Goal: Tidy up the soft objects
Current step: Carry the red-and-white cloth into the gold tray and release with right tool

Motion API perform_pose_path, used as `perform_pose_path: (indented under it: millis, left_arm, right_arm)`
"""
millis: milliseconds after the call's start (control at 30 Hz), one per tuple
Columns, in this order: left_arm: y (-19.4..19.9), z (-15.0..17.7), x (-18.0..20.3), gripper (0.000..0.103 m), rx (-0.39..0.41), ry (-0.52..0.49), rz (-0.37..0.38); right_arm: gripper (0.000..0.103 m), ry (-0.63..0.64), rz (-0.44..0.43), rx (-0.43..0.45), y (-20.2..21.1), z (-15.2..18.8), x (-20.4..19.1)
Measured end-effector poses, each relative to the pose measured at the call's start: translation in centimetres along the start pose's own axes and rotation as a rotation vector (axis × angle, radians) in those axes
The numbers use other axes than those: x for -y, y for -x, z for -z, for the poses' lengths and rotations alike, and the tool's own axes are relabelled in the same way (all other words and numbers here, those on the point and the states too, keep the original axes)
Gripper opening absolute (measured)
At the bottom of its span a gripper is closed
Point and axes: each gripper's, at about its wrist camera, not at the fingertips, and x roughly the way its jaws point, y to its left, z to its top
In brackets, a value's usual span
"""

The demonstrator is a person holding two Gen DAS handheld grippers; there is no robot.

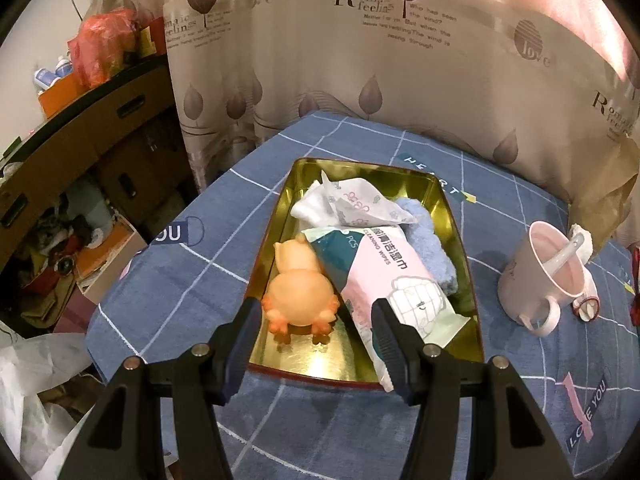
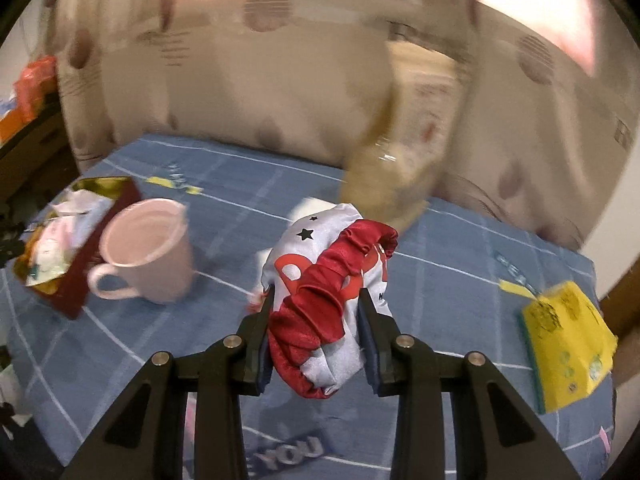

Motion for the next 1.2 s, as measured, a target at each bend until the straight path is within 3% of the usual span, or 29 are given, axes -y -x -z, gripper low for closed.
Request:
perform_pose_path:
  millis: [533, 767, 1200]
  left_arm:
    - [0.5, -0.1, -1.6, 0.058, 0.011, 0.045, -0.033]
    - [1.1, -0.3, -2.4, 0.058, 0.021, 0.065, -0.059]
    - [1.4, -0.9, -4.4, 0.058, 0.023, 0.120, -0.071]
  right_arm:
    - [0.033, 0.223, -0.239, 0.056, -0.3, -5.7, -15.7]
    - [0.033, 0.259, -0.318, 0.047, -1.6, -6.9, -20.2]
    - [0.033, 0.318, -0.387, 0.000, -5.2, -8.9, -27.1]
